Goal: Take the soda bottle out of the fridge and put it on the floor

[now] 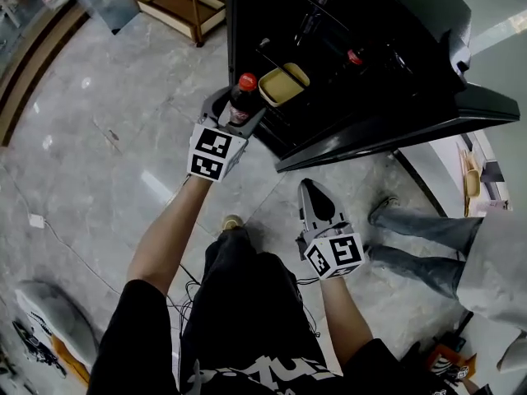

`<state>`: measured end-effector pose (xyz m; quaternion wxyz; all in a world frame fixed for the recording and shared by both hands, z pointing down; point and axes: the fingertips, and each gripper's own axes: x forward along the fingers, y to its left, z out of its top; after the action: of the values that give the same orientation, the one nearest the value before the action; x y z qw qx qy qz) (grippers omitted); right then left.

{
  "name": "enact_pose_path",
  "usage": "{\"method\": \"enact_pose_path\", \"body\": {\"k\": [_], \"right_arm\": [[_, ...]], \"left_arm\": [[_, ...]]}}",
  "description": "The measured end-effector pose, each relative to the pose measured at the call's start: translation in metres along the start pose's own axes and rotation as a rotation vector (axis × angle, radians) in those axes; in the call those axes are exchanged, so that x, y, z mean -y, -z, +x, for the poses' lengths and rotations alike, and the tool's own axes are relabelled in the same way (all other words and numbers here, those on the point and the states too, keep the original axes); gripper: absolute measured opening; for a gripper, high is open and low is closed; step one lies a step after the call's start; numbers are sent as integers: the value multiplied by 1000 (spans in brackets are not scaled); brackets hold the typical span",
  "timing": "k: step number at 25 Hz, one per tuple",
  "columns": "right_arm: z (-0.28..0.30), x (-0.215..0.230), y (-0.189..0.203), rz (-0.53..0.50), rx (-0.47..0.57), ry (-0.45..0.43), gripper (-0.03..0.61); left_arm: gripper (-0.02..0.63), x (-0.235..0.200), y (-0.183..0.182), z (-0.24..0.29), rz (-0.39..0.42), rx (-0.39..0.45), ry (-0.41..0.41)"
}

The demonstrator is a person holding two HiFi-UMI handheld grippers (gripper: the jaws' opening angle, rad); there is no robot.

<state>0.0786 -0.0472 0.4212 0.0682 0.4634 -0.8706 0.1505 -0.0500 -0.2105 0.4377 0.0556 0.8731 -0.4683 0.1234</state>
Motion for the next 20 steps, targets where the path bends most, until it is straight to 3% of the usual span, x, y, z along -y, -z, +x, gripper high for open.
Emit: {"method": "enact_pose_path", "body": {"k": [6, 20], "right_arm": [[29, 8, 63, -46, 2, -52, 18], [93, 55, 240, -82, 51, -119, 18]], "left_arm": [[310, 1, 68, 7, 8, 15, 1], [310, 14, 278, 61, 9, 20, 34]]}}
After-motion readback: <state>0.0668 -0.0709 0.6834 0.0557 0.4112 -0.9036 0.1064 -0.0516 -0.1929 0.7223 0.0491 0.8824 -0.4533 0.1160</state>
